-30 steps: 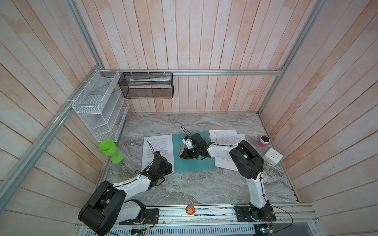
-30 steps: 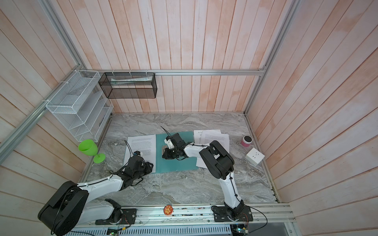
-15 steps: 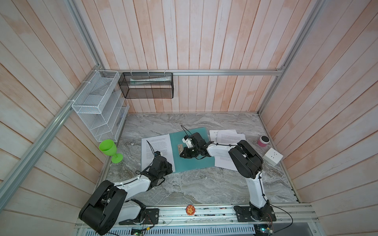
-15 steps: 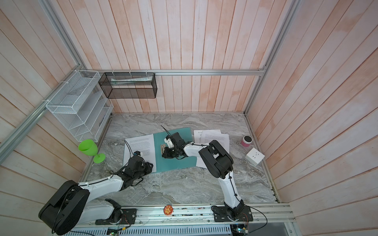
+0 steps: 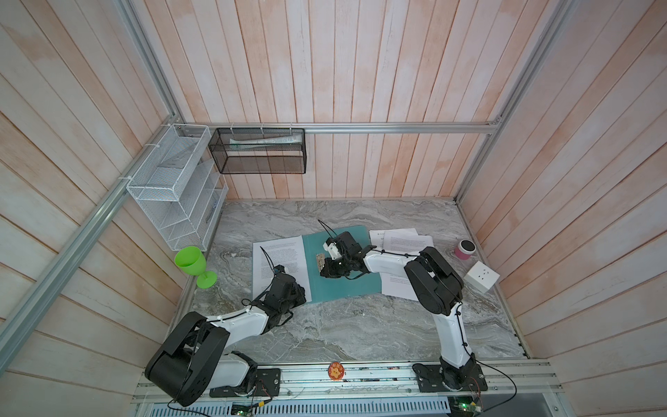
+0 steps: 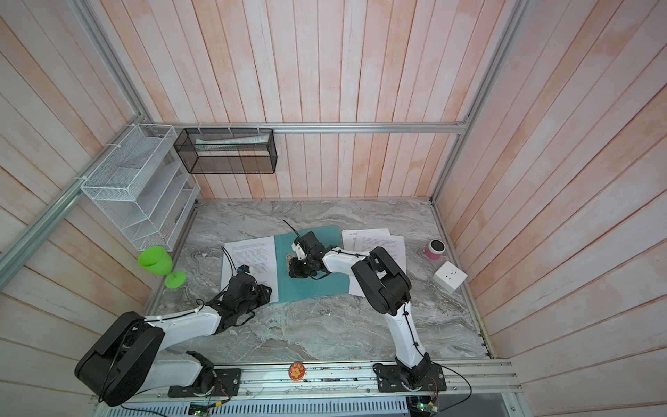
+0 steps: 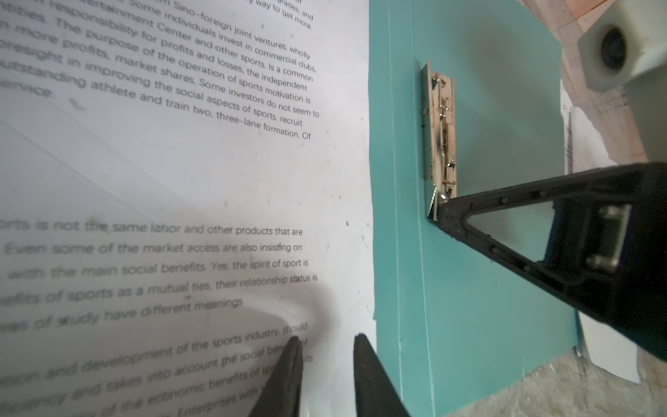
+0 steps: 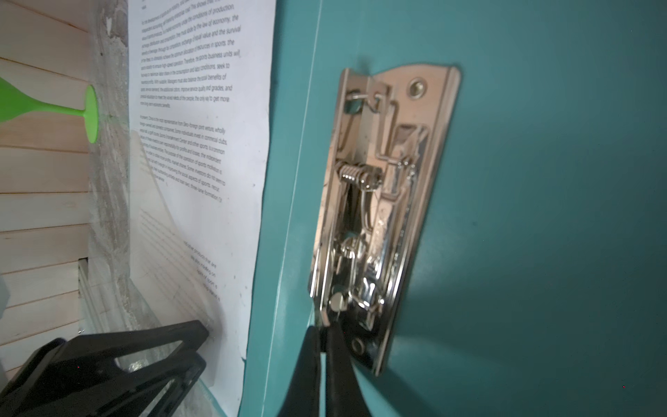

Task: Put the files into the folder

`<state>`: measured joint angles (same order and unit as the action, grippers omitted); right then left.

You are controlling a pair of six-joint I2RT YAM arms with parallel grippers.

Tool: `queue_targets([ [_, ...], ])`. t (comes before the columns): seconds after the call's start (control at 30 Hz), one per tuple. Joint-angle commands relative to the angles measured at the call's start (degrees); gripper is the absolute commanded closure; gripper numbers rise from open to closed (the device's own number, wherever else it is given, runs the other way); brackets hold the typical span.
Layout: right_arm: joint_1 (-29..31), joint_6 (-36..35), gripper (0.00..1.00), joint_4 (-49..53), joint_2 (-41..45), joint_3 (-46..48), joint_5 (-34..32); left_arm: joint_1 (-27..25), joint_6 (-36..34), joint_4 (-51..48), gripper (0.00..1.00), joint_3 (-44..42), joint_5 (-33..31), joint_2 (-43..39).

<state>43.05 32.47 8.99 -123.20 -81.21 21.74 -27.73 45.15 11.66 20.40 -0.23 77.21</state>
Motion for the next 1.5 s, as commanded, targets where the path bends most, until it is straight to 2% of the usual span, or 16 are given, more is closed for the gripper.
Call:
queue_targets([
  [0.0, 0.7, -4.7, 1.0, 15.7, -6.1, 1.7, -20.0, 1.1, 1.6, -7.9, 0.73, -1.1, -0.4, 3.1],
  [0.2, 1.0, -6.2, 1.0, 16.6, -6.1, 3.3, -24.9, 2.5, 2.3, -8.8, 0.74, 0.0, 0.1, 5.5],
  [0.27, 0.8, -6.8, 1.0, 16.6, -6.0, 2.9, -24.3, 2.6, 2.6, -8.9, 0.74, -0.1, -0.1, 5.3],
  [0.33, 0.0, -6.5, 1.0, 14.4, -4.4, 3.8, -20.1, 3.0, 2.9, -9.0, 0.74, -0.2, 0.0, 4.9],
  [0.43, -2.2, -4.0, 1.0, 6.5, 1.0, 7.6, -9.9, 3.4, 3.4, -9.0, 0.74, -0.5, 0.2, 4.7],
  [0.6, -6.2, 1.7, 1.0, -4.7, 5.0, 9.2, 11.4, 3.8, 3.6, -9.1, 0.75, -0.6, 0.4, 4.3],
  [0.67, -7.3, 4.5, 1.0, -8.2, 5.4, 9.3, 17.3, 3.8, 3.7, -9.0, 0.75, -0.8, 0.2, 3.9],
  [0.7, -7.5, 5.2, 0.95, -9.4, 5.7, 9.6, 18.8, 3.8, 3.7, -9.2, 0.75, -0.7, 0.2, 4.0],
  [0.77, -7.9, 6.0, 0.86, -10.8, 6.6, 10.3, 19.3, 3.8, 3.6, -9.2, 0.75, -0.7, 0.2, 3.9],
  [0.97, -8.6, 6.5, 0.78, -10.4, 8.9, 11.9, 15.1, 3.8, 3.5, -8.9, 0.75, -0.9, 0.4, 3.6],
  [1.17, -9.2, 10.1, 0.69, -19.0, 13.4, 17.6, 16.3, 3.9, 3.6, -8.6, 0.74, -1.3, 0.3, 3.0],
  [1.2, -9.2, 10.1, 0.71, -18.9, 13.7, 17.8, 16.5, 3.9, 3.6, -8.7, 0.74, -1.3, 0.3, 2.9],
  [1.23, -9.1, 9.8, 0.76, -18.2, 13.8, 17.7, 16.8, 3.9, 3.7, -8.7, 0.74, -1.4, 0.3, 2.8],
  [1.33, -8.8, 11.0, 1.0, -19.0, 13.9, 18.9, 17.5, 3.8, 3.9, -8.4, 0.74, -1.7, 0.1, 2.1],
  [1.47, -7.5, 12.6, 1.0, -20.8, 12.6, 19.6, 18.1, 3.9, 4.1, -8.1, 0.74, -2.2, -0.4, 0.7],
])
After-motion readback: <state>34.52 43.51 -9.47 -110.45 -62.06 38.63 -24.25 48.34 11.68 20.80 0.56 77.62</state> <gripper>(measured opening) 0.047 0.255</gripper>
